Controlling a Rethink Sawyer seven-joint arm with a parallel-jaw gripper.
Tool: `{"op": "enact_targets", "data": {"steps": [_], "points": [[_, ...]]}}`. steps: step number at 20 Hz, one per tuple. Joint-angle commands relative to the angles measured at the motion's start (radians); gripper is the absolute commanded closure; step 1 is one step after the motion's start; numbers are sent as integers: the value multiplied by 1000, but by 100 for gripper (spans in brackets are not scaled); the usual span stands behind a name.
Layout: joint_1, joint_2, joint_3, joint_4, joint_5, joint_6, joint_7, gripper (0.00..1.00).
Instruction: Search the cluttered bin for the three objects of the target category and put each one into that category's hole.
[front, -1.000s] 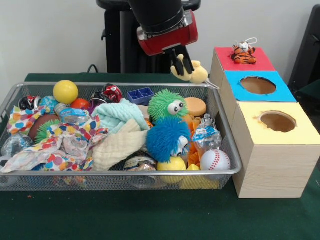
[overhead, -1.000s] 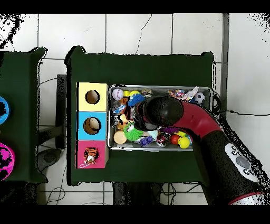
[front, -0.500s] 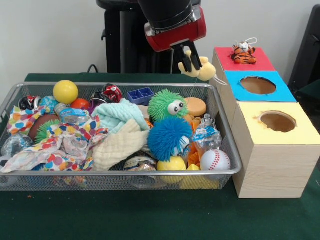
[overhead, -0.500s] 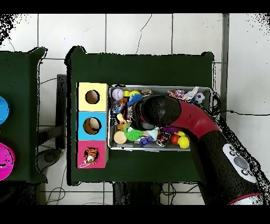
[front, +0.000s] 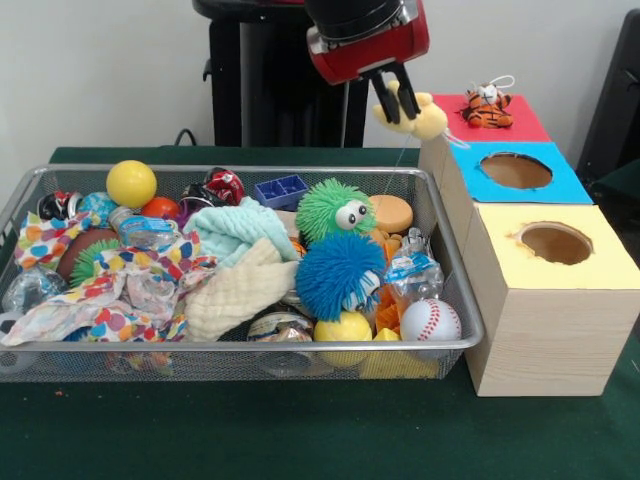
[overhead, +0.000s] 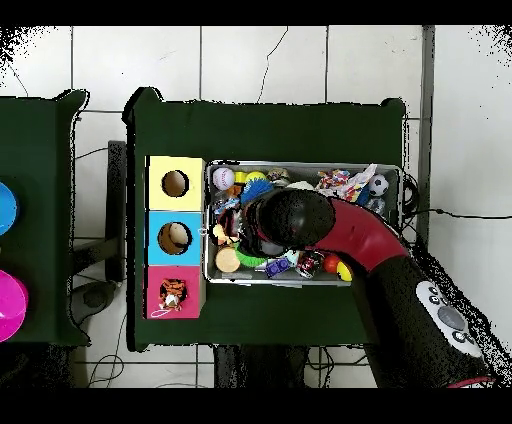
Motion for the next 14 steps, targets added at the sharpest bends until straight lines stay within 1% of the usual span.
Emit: {"op": "enact_targets", "data": {"steps": [1, 2, 3, 8, 14], "points": [[33, -54, 9, 100, 78, 14, 156, 100], [39, -54, 5, 101, 81, 11, 159, 100], [42, -74, 8, 127, 93, 1, 162, 100], [67, -78, -3, 154, 119, -31, 172, 100], [90, -93, -7, 249, 140, -138, 181, 100]]}}
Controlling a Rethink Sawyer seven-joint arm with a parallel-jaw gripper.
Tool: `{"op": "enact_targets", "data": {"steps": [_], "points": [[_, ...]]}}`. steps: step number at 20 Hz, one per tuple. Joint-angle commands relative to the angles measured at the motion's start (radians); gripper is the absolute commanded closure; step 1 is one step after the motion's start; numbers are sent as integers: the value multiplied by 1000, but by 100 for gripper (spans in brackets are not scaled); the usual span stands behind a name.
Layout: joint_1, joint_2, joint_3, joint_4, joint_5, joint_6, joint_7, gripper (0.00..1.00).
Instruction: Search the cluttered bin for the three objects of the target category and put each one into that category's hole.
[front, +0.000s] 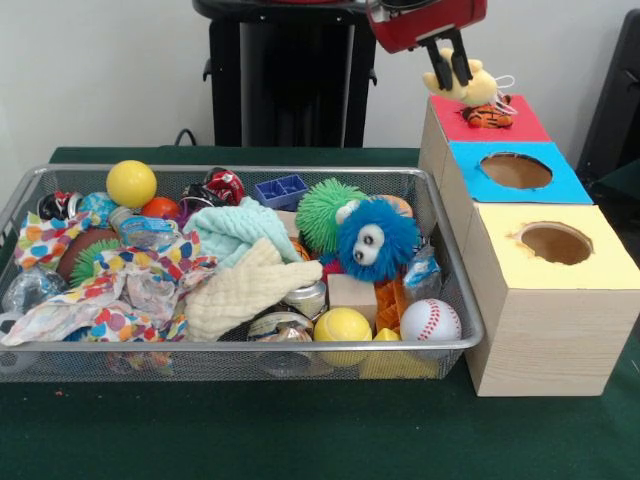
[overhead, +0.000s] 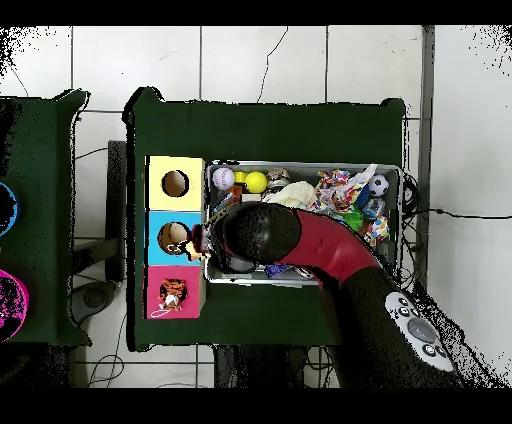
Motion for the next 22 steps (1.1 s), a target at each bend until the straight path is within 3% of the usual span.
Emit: {"op": "enact_targets", "data": {"steps": [1, 6, 10, 14, 22], "points": [[24, -14, -9, 155, 58, -131, 184, 100], [21, -15, -19, 201, 60, -173, 173, 100], [31, 39, -44, 186, 38, -215, 174, 100], [28, 67, -42, 231, 43, -287, 183, 100], [7, 24, 6, 340, 129, -306, 224, 100]]}}
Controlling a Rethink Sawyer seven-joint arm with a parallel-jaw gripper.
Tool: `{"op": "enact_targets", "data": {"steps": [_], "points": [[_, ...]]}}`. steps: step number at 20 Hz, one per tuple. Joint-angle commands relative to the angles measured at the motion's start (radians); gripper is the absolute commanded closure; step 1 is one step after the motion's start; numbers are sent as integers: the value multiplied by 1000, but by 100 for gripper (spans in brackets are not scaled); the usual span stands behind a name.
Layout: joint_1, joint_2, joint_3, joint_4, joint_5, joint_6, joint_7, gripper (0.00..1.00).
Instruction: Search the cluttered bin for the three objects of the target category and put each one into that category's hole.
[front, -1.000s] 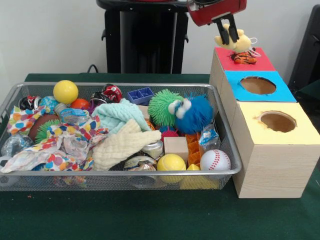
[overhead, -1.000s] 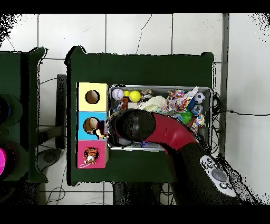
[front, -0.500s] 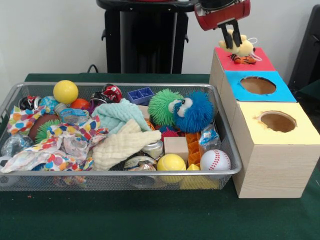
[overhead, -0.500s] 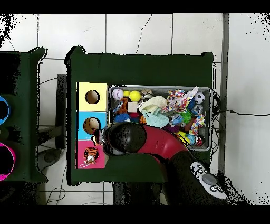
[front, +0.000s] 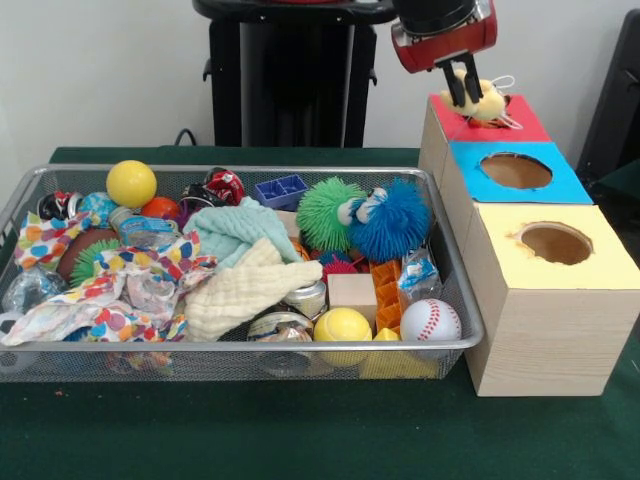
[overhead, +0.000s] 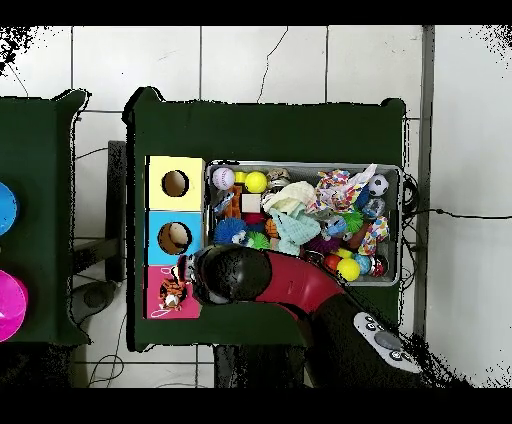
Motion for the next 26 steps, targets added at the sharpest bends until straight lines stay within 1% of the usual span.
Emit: {"op": "enact_targets", "data": {"steps": [1, 4, 5, 6, 10, 14, 16, 17, 22, 24, 26], "points": [[-26, -10, 31, 153, 114, -54, 228, 100], [-39, -31, 68, 214, 162, -84, 237, 100], [-50, -37, 95, 243, 184, -104, 241, 100], [-54, -36, 108, 255, 199, -111, 241, 100], [-40, -11, 98, 242, 215, -128, 224, 100], [-32, -50, 100, 250, 246, -100, 218, 100], [-31, -52, 104, 254, 259, -104, 217, 100], [-34, -40, 110, 258, 264, -119, 216, 100], [-65, 11, 189, 276, 311, -193, 221, 100], [-64, 20, 207, 276, 321, -211, 232, 100], [-63, 35, 205, 267, 322, -225, 235, 100]]}}
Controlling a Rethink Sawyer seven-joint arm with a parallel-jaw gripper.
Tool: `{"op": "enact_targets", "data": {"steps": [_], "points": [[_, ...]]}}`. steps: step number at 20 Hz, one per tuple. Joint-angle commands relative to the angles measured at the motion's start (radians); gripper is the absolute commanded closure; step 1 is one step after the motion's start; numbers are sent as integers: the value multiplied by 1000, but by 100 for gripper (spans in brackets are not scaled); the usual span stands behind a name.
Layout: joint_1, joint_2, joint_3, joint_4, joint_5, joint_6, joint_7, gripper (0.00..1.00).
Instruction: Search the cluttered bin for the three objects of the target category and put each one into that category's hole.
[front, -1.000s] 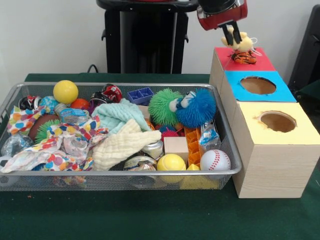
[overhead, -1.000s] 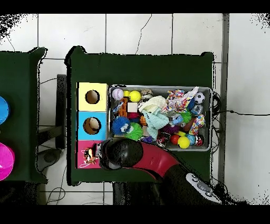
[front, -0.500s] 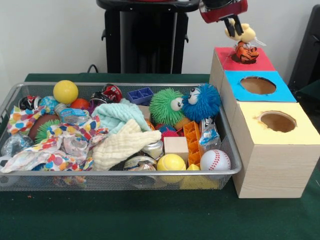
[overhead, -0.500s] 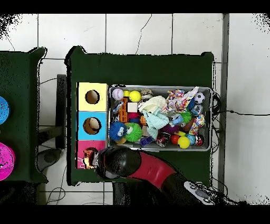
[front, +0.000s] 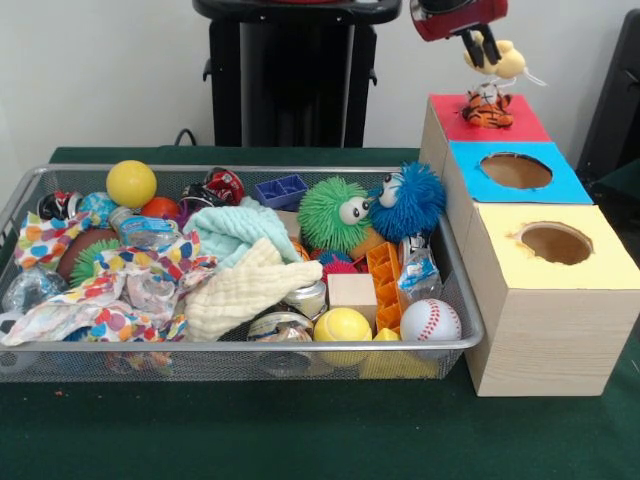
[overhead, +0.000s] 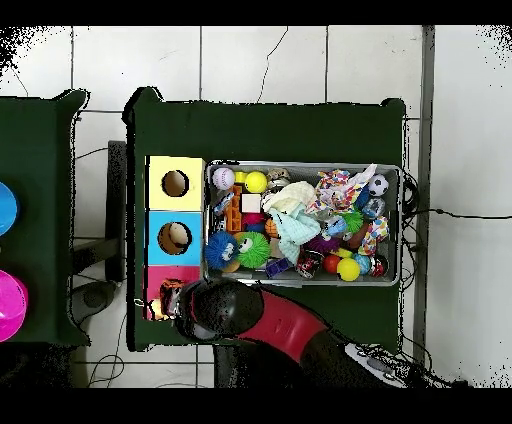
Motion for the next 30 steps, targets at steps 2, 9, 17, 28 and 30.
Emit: {"op": "enact_targets", "data": {"steps": [2, 9, 17, 28, 30], "points": [[-13, 67, 94, 8, 83, -137, 236, 100], [35, 30, 1, -11, 27, -266, 262, 100], [14, 54, 24, -2, 8, -320, 239, 100], [41, 228, -84, -40, -96, -419, 141, 100], [40, 290, -110, -55, -128, -462, 124, 100]]}}
